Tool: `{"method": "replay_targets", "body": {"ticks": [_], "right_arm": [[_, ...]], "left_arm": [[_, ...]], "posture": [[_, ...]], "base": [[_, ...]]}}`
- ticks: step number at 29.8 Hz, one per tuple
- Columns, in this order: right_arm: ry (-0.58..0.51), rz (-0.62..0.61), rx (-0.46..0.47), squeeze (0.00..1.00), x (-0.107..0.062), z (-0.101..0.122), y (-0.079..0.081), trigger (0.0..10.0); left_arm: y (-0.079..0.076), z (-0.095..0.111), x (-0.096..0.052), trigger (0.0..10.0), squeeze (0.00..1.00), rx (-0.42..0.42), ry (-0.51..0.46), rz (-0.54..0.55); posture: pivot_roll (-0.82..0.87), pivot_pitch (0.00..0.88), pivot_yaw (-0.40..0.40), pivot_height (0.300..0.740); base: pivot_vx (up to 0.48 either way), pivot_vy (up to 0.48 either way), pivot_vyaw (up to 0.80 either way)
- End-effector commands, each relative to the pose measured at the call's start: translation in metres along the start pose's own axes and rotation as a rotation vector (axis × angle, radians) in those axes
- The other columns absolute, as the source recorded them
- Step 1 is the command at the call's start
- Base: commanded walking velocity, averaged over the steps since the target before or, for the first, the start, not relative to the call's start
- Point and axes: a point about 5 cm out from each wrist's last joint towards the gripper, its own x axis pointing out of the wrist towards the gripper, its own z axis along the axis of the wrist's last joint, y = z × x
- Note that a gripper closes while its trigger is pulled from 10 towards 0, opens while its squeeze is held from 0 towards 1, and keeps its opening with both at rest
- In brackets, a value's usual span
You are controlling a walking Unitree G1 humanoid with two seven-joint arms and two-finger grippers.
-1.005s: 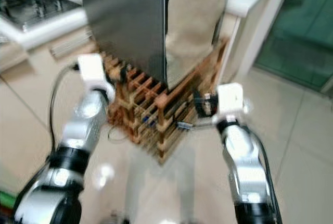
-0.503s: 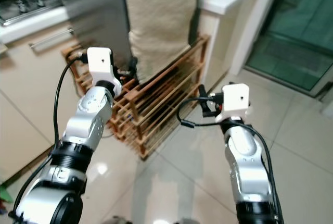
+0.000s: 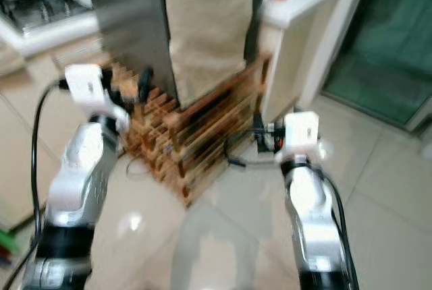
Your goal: Restocking fridge
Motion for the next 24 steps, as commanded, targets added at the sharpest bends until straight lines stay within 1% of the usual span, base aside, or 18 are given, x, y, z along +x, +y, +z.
{"method": "replay_targets", "body": {"ticks": [1,2,5,11,17,18,21,22,24], "right_arm": [[-0.017,-0.001,-0.001,0.0,0.002,0.005,-0.001,10.0],[-0.018,-0.001,-0.002,0.0,0.003,0.005,-0.001,10.0],[-0.021,-0.001,-0.003,0.0,0.003,0.005,-0.001,10.0],[-0.019,-0.001,-0.006,0.0,0.003,0.004,-0.001,10.0],[-0.016,0.004,-0.003,0.0,0.002,0.003,0.001,10.0],[-0.014,0.007,-0.002,0.0,0.002,0.002,0.001,10.0],[-0.011,0.01,0.001,0.0,0.002,0.002,0.002,10.0],[-0.01,0.012,0.002,0.0,0.002,0.002,0.002,10.0],[-0.007,0.015,0.003,0.0,0.001,0.001,0.003,10.0]], "left_arm": [[-0.006,-0.004,0.001,10.0,0.0,-0.006,0.035,-0.022],[-0.007,-0.007,0.002,10.0,0.0,-0.015,0.053,-0.022],[-0.006,-0.009,0.004,10.0,0.0,-0.014,0.069,-0.01],[-0.005,-0.011,0.007,10.0,0.0,-0.02,0.084,0.012],[-0.003,-0.01,0.008,10.0,0.0,-0.003,0.086,0.037],[0.001,-0.009,0.009,10.0,0.0,0.028,0.085,0.07],[0.005,-0.005,0.014,10.0,0.0,0.088,0.091,0.079],[0.005,-0.002,0.016,10.0,0.0,0.1,0.082,0.067],[0.005,0.004,0.018,10.0,0.0,0.098,0.063,0.045]], "posture": [[-0.1,0.0,0.045,0.74],[-0.11,0.0,0.045,0.74],[-0.11,0.0,0.046,0.74],[-0.11,0.0,0.048,0.74],[-0.11,0.0,0.053,0.74],[-0.11,0.0,0.052,0.74],[-0.11,0.001,0.05,0.74],[-0.11,0.003,0.046,0.74],[-0.11,0.005,0.045,0.74]], "base": [[0.48,0.0,0.0],[0.48,0.0,0.0],[0.48,0.0,0.0],[0.48,0.0,0.0],[0.48,0.0,0.0],[0.48,0.0,0.0],[0.0,0.0,0.0],[0.0,0.0,0.0],[0.0,0.0,0.0]]}}
